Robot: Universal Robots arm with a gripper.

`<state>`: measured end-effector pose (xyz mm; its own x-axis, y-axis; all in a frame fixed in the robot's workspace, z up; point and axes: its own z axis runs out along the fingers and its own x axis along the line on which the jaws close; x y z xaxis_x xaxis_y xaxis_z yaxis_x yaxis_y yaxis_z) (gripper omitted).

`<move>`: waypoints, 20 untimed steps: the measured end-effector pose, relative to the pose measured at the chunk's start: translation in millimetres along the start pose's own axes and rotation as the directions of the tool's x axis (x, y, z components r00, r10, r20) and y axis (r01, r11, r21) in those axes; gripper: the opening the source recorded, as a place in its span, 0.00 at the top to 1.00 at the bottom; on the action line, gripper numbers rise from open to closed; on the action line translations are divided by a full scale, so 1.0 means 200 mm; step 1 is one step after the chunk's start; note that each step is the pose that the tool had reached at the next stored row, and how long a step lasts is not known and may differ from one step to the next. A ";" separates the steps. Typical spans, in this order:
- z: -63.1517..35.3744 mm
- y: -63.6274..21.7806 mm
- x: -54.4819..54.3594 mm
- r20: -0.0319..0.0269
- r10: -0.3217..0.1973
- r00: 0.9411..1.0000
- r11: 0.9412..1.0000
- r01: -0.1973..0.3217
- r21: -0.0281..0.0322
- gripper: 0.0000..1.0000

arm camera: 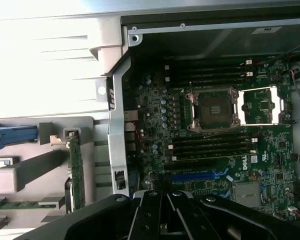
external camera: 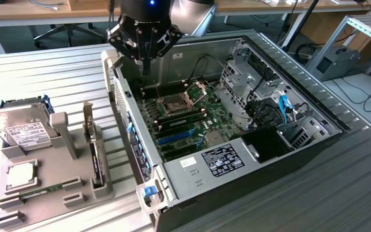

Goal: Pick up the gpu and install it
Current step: 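Reach for the gpu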

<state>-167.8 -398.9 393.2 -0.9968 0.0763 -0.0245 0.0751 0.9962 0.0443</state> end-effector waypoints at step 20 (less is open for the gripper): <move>-0.001 -0.003 0.04 0.000 0.000 1.000 1.000 0.000 0.000 0.89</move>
<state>-176.5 -398.9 393.2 -0.9968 0.0762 -0.0244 0.0751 0.9962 0.0443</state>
